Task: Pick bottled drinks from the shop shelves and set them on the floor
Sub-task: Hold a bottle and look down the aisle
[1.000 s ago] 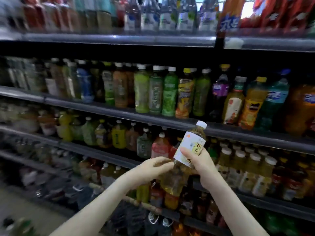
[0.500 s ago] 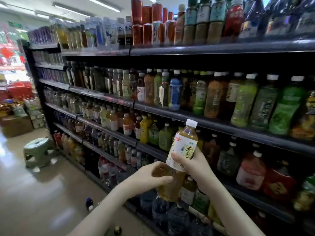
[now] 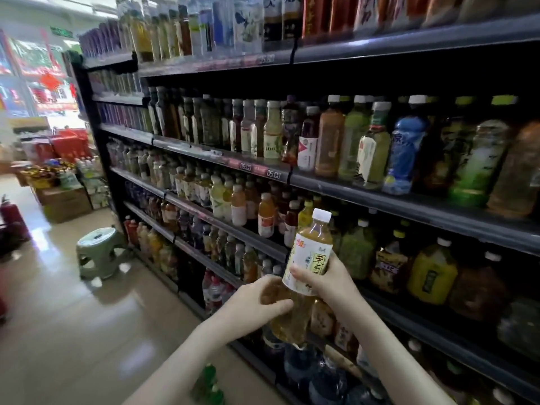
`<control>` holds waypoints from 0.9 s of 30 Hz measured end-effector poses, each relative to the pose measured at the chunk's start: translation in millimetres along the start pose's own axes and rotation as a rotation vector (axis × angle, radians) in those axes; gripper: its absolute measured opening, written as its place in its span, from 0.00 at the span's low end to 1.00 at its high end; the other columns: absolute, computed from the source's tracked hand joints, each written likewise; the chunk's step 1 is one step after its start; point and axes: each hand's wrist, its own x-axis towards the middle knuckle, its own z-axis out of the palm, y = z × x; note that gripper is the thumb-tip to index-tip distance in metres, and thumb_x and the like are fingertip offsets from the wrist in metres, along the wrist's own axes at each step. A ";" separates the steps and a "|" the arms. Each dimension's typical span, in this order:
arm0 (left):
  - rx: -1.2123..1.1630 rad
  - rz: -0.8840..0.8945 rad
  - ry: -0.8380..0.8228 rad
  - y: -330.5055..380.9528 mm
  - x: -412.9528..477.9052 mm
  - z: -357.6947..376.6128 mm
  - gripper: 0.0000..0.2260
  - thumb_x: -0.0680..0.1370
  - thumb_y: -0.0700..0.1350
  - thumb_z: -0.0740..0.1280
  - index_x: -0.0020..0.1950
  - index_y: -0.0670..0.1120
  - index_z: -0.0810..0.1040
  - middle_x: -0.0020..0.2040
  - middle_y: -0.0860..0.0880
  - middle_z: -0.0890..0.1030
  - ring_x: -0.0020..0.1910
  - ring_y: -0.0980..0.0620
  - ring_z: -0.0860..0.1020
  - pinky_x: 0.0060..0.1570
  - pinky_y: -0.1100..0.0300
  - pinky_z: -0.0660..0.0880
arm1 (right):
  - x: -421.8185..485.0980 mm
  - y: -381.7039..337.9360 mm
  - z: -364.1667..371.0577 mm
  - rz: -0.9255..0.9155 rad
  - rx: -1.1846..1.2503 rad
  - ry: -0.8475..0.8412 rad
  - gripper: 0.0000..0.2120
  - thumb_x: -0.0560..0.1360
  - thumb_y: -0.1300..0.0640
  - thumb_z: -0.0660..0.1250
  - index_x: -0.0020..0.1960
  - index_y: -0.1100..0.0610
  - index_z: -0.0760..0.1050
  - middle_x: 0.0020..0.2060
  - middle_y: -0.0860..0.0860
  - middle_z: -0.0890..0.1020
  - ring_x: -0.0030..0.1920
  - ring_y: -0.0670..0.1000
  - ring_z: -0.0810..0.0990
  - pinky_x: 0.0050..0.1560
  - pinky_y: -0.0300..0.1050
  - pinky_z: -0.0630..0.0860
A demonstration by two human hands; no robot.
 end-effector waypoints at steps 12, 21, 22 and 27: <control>0.070 -0.073 -0.032 -145.3 115.8 -72.1 0.25 0.64 0.66 0.67 0.58 0.67 0.64 0.49 0.64 0.80 0.48 0.64 0.78 0.44 0.67 0.74 | 147.8 66.8 94.4 0.122 -0.152 -0.066 0.21 0.73 0.53 0.72 0.62 0.44 0.70 0.57 0.44 0.77 0.54 0.37 0.77 0.48 0.29 0.73; 0.248 -0.114 -0.465 -320.6 157.7 -14.1 0.24 0.71 0.55 0.70 0.63 0.52 0.65 0.56 0.51 0.76 0.57 0.47 0.75 0.49 0.55 0.73 | 151.0 200.5 133.0 0.489 -0.610 -0.033 0.11 0.71 0.47 0.70 0.42 0.49 0.67 0.33 0.46 0.79 0.34 0.43 0.76 0.35 0.40 0.70; 0.256 -0.132 -0.514 -347.5 158.7 2.1 0.26 0.71 0.54 0.70 0.65 0.52 0.65 0.59 0.50 0.75 0.60 0.48 0.74 0.53 0.54 0.73 | 144.4 232.9 142.8 0.550 -0.626 -0.049 0.12 0.69 0.46 0.69 0.41 0.48 0.66 0.32 0.46 0.78 0.33 0.43 0.76 0.33 0.40 0.69; 0.414 -0.120 -0.690 -489.4 155.0 89.2 0.32 0.77 0.56 0.65 0.76 0.47 0.57 0.70 0.46 0.68 0.65 0.46 0.71 0.57 0.58 0.63 | 110.4 435.4 212.3 0.795 -0.757 -0.390 0.09 0.72 0.53 0.64 0.49 0.49 0.65 0.46 0.52 0.80 0.46 0.56 0.79 0.37 0.45 0.66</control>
